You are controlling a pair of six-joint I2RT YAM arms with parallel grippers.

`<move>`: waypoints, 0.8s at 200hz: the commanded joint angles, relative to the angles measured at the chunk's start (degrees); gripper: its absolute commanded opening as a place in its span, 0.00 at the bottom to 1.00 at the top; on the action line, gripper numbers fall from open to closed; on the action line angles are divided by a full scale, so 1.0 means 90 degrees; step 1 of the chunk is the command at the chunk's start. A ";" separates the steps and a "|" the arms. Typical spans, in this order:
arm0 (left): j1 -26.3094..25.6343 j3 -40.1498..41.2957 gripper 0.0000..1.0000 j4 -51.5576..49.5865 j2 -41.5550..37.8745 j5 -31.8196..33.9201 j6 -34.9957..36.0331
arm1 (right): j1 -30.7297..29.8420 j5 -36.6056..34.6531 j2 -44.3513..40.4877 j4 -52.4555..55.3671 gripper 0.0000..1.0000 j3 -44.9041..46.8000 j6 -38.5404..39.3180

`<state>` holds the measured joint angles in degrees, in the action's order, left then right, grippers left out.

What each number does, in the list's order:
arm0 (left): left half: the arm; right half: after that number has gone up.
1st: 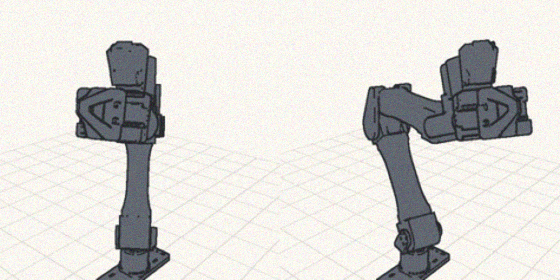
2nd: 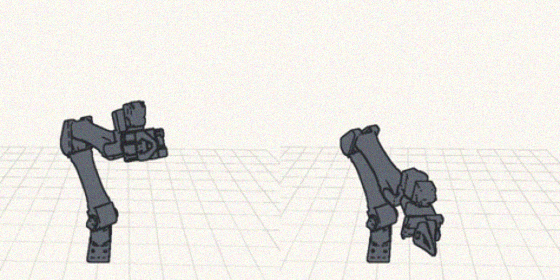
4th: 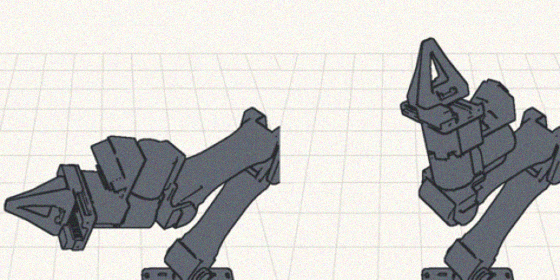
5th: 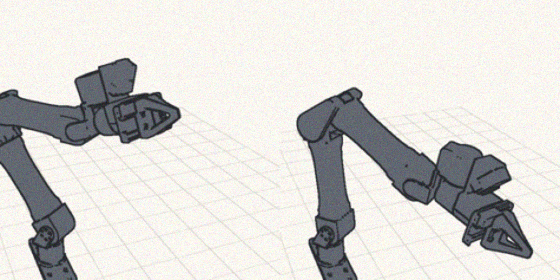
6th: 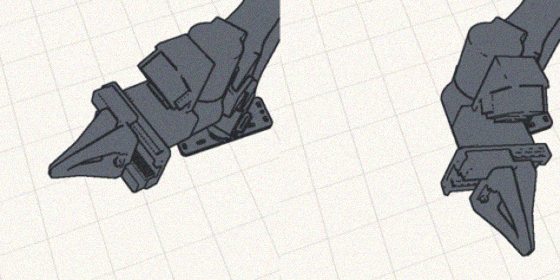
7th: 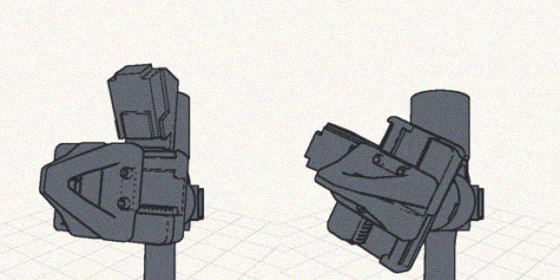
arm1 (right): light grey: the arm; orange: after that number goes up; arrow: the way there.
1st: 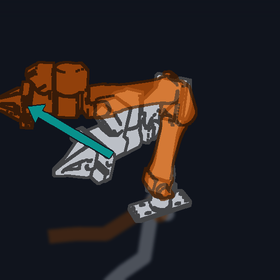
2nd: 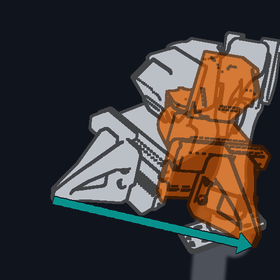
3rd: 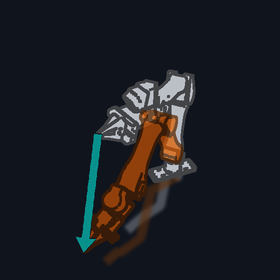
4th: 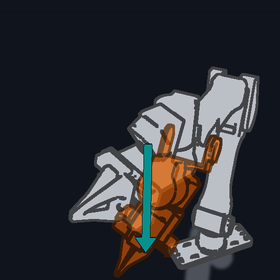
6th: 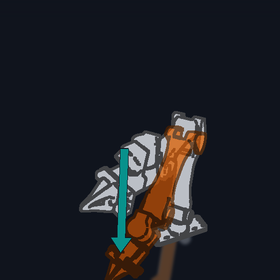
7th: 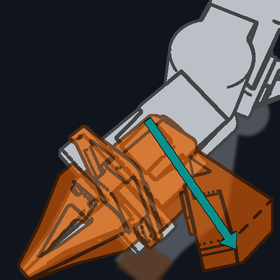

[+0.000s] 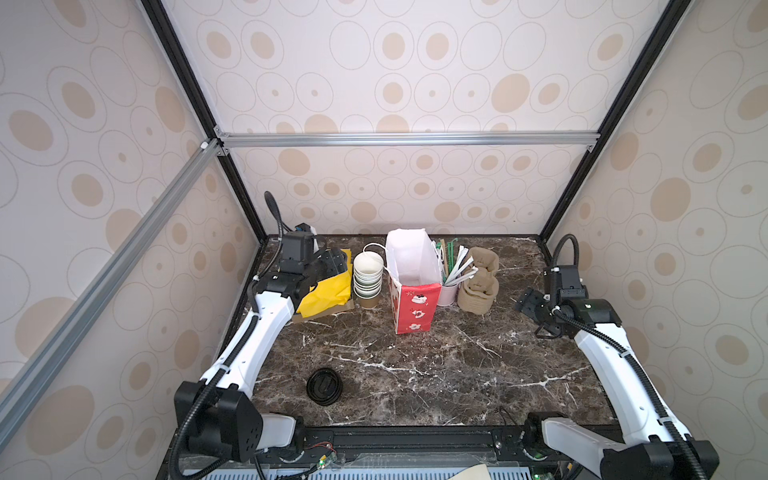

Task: Pack a coffee takeout order
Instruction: Move several coffee cups to the center of the table.

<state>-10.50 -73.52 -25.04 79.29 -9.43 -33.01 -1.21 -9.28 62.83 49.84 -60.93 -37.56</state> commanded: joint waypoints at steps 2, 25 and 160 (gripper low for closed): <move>-0.0181 -0.0665 0.82 -0.0776 0.0276 -0.0007 0.0187 | 0.0004 -0.0189 0.0037 0.0409 0.86 0.0145 -0.0289; -0.0386 -0.1036 0.83 -0.0882 0.0619 0.0174 0.0289 | -0.0002 -0.0319 -0.0020 0.0512 0.86 0.0168 -0.0308; -0.1177 -0.2784 0.46 -0.2287 0.2153 0.1480 0.1114 | 0.0001 -0.0734 -0.0186 0.0693 0.86 0.0378 -0.0435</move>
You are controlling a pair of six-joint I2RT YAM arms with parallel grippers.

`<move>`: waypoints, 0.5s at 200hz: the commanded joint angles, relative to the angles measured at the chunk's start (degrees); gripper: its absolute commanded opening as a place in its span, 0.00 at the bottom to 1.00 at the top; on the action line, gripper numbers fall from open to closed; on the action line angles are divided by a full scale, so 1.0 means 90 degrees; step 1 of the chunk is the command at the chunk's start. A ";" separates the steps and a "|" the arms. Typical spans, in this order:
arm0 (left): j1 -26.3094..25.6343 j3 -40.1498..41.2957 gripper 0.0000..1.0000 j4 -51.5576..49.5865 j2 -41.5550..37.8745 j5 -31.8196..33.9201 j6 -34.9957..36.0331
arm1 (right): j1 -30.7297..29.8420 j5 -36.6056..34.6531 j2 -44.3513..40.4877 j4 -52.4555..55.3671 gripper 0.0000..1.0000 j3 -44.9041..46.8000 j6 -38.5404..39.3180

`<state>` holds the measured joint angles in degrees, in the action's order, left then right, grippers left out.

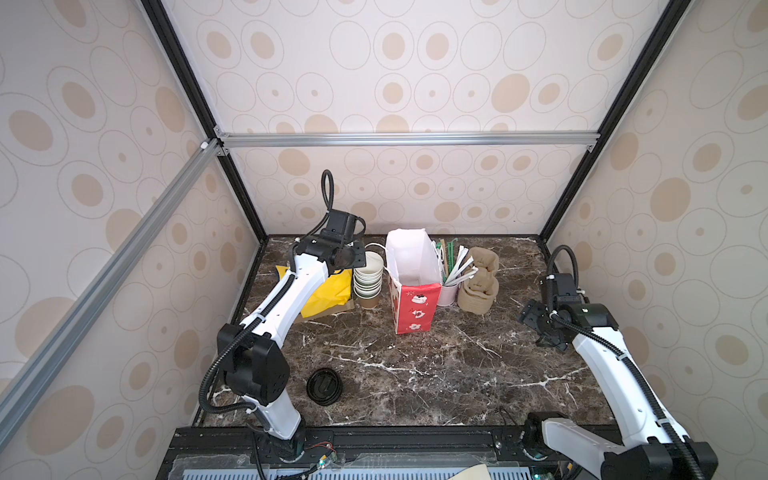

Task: Pack a coffee takeout order
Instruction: Move several coffee cups to the center of the table.

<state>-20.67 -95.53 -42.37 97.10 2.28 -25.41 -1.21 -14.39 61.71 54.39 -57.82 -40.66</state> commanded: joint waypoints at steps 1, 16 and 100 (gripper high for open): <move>-0.0043 -0.0341 0.46 -0.0361 0.0176 0.0177 0.0272 | -0.0001 -0.0167 -0.0061 0.0187 0.86 0.0041 -0.0090; -0.0067 -0.0415 0.39 -0.0356 0.0290 0.0164 0.0303 | 0.0000 -0.0134 -0.0062 0.0211 0.86 0.0082 -0.0122; -0.0198 -0.0612 0.06 -0.0429 0.0556 0.0540 0.0526 | 0.0001 -0.0125 0.0047 0.0126 0.83 0.0028 -0.0038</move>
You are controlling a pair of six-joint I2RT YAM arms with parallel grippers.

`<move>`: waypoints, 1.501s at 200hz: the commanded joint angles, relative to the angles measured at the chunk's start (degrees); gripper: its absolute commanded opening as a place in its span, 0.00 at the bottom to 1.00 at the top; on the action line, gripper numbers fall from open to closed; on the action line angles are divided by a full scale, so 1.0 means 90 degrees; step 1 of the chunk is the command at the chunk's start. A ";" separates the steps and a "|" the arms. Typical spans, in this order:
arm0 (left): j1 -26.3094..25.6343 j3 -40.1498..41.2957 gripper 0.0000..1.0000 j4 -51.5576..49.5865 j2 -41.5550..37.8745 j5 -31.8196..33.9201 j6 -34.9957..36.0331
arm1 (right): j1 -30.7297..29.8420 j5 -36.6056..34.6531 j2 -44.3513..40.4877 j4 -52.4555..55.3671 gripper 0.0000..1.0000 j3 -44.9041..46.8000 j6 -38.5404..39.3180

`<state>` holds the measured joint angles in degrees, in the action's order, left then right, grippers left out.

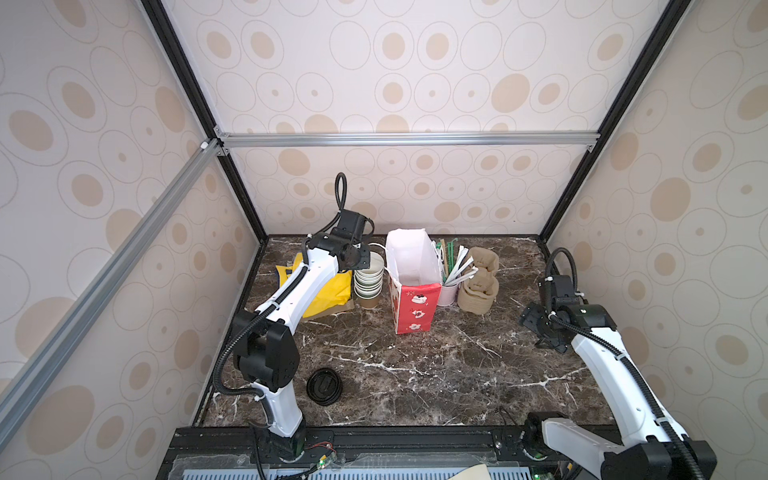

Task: Pack a coffee takeout order
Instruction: Move several coffee cups to the center of the table, then pick up the coffee cup.

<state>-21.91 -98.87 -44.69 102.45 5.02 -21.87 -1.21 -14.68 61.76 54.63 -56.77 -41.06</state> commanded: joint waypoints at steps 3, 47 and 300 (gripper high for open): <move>-0.0059 -0.0238 0.06 -0.0165 -0.0044 0.0247 0.0131 | -0.0002 -0.0090 0.0055 0.0101 0.83 -0.0097 0.0011; -0.0094 -0.0292 0.00 -0.0300 -0.0139 0.0501 0.0186 | -0.0002 -0.0076 0.0085 0.0111 0.83 -0.0176 0.0045; -0.0102 0.0823 0.17 -0.0365 -0.1471 0.0544 -0.0108 | 0.0000 -0.0335 -0.0073 0.0392 0.82 -0.0450 0.0385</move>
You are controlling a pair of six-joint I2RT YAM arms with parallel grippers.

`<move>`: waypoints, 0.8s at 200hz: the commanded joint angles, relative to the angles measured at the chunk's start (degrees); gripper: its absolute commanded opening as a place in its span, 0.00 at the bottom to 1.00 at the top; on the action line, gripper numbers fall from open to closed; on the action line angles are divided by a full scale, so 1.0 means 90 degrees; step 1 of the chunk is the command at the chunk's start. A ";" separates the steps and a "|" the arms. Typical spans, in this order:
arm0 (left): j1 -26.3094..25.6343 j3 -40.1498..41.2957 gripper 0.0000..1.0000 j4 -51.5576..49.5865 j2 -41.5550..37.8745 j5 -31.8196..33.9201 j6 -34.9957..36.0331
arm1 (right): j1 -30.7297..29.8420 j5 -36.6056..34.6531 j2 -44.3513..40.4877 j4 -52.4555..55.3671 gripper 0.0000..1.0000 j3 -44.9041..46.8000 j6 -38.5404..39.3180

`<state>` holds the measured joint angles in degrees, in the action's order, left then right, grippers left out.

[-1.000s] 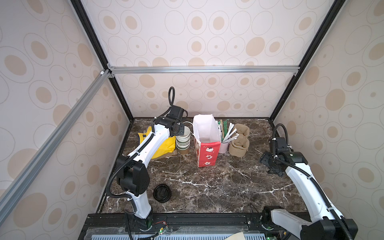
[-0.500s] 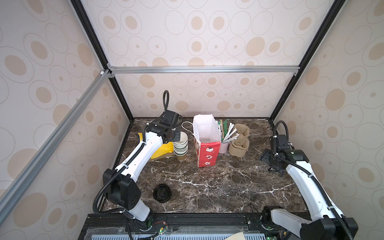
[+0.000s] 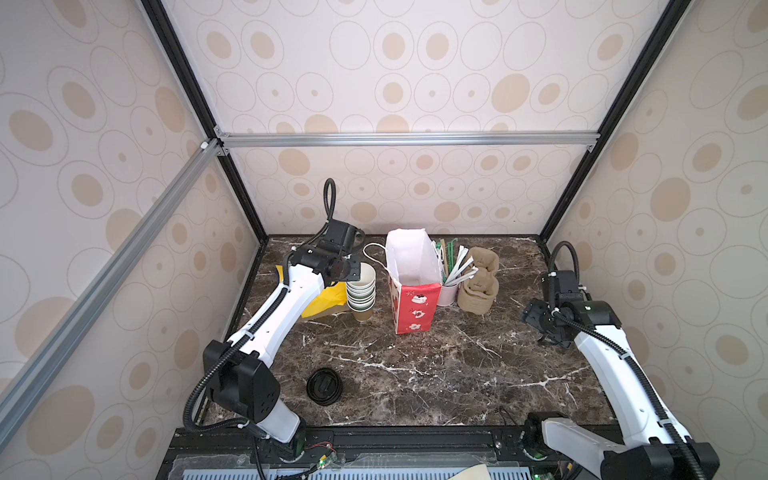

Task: Pack a coffee takeout order
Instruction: Pick up the coffee cup.

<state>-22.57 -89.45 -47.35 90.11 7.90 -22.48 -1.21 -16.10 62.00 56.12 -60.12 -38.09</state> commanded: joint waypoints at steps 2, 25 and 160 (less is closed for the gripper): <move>-0.0028 -0.0222 0.17 -0.0065 -0.0099 0.0237 -0.0041 | 0.0001 -0.0182 -0.0094 0.0229 0.82 -0.0081 0.0058; -0.0032 -0.0219 0.19 -0.0078 -0.0027 0.0289 -0.0029 | -0.0002 -0.0215 -0.0123 0.0227 0.82 -0.0078 0.0085; -0.0031 -0.0178 0.00 -0.0159 0.0213 0.0177 0.0115 | 0.0002 -0.0249 -0.0311 0.0294 0.83 -0.0010 -0.0259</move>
<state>-22.57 -89.49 -47.44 92.18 8.91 -22.24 -1.21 -16.78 60.60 56.55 -60.12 -38.59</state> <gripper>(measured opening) 0.050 0.824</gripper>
